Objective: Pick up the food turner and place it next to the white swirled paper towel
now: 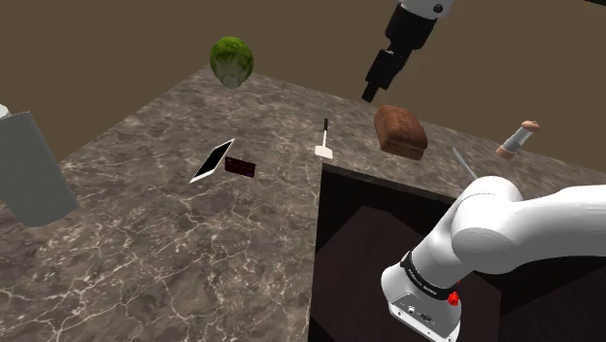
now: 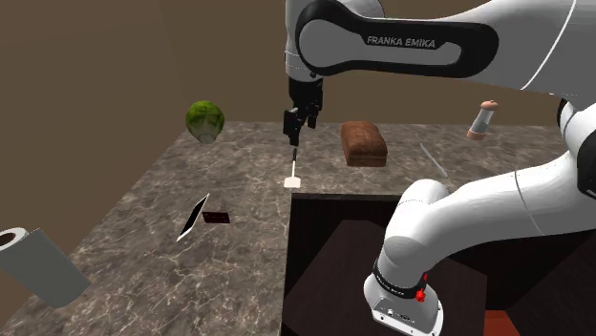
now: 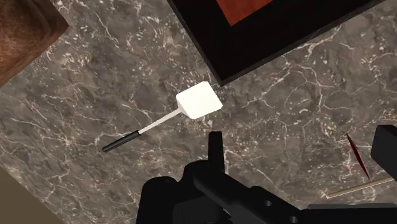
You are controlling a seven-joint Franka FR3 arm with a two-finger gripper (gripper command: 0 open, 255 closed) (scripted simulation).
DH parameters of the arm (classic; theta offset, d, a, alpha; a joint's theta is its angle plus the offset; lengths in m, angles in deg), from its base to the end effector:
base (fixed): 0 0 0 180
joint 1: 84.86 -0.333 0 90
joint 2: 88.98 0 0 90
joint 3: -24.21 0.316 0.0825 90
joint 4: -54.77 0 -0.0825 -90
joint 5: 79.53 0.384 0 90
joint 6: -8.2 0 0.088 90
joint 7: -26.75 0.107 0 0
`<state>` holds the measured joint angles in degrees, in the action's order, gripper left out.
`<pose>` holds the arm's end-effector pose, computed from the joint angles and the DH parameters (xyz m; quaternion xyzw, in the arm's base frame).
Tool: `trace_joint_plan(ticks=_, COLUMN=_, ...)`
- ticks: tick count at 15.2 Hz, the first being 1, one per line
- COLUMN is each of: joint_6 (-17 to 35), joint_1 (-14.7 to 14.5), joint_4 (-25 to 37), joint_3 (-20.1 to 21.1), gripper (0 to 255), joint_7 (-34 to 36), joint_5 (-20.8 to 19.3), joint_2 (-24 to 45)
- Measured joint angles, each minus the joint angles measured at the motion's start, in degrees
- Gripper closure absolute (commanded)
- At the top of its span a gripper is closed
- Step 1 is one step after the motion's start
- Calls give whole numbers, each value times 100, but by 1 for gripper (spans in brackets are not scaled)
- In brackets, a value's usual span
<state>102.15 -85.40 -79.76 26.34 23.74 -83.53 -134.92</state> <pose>0.3096 0.0112 0.6059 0.9967 0.0452 0.0461 0.0486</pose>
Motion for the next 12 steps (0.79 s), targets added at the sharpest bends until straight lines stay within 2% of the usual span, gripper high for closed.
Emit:
trace_joint_plan(ticks=3, joint_6=200, joint_1=99, joint_4=-11, joint_3=17, gripper=0, joint_7=210, joint_5=14, joint_2=203)
trace_joint_plan(ticks=12, joint_6=1595, joint_1=796, joint_4=-76, joint_3=12, gripper=0, joint_7=1672, joint_5=31, joint_2=1621)
